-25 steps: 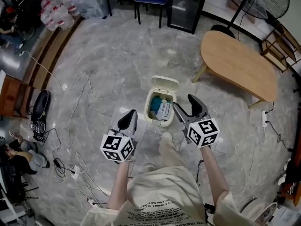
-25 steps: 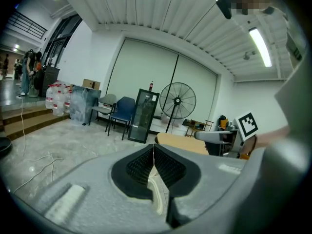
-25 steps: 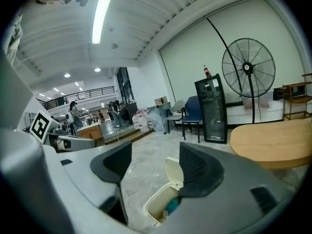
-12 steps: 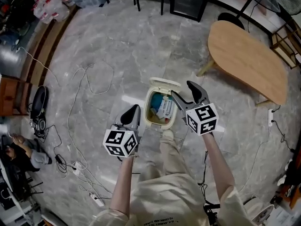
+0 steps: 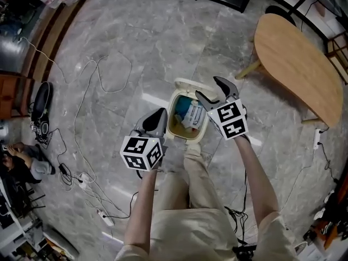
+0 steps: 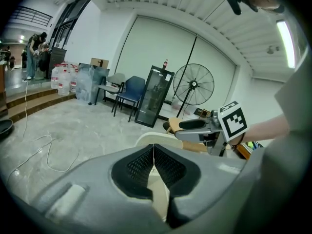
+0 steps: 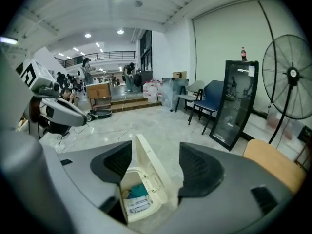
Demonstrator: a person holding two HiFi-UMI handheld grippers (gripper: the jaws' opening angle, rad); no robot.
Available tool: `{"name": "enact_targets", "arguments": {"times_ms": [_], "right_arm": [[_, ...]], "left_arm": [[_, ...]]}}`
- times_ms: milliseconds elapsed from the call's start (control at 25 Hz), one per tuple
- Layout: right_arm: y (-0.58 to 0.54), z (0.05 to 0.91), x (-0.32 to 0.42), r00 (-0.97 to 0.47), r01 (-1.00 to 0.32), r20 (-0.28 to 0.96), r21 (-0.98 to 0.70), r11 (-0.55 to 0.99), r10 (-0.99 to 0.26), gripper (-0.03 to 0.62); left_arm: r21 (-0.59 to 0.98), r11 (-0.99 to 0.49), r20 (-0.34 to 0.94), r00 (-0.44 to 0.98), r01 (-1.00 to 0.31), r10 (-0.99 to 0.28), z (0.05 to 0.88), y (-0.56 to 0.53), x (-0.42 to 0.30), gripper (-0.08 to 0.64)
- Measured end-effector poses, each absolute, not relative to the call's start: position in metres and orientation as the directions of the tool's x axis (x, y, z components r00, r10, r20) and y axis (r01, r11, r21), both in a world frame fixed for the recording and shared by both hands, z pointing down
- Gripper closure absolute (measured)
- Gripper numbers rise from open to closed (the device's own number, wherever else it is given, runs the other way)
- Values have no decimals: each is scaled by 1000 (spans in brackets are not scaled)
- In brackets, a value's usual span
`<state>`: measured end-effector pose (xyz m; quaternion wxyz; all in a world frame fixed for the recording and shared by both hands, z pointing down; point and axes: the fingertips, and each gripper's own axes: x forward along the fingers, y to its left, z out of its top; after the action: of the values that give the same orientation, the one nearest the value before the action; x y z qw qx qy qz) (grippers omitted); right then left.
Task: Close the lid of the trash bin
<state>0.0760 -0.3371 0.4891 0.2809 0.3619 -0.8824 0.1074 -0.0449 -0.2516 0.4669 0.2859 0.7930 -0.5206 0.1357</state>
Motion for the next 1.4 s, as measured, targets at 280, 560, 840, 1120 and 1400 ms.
{"name": "enact_targets", "arguments": {"times_ms": [280,560,840,1120,1400], "right_arm": [[-339,526,68,-512,-606,669,163,779,-538,304],[-341,545,65,-438,-516,713,300,803,-547,304],[-338,558,63,-357,-462,727,409,787,-587,304],[-327,561,62,-301,-444,722,471,762,-622,304],[-305,567,58,-253,-435,714,518,736,-652,304]], "left_arm": [[335,-269,535,417,-903,-735,495,-247,-52,536],[375,-266,533,441,-888,-722,518,-242,-52,537],[396,-298,528,481,-869,-700,527,-232,-52,537],[411,-321,522,509,-853,-685,532,-222,-55,537],[422,-355,516,543,-834,-662,533,-207,-56,537]]}}
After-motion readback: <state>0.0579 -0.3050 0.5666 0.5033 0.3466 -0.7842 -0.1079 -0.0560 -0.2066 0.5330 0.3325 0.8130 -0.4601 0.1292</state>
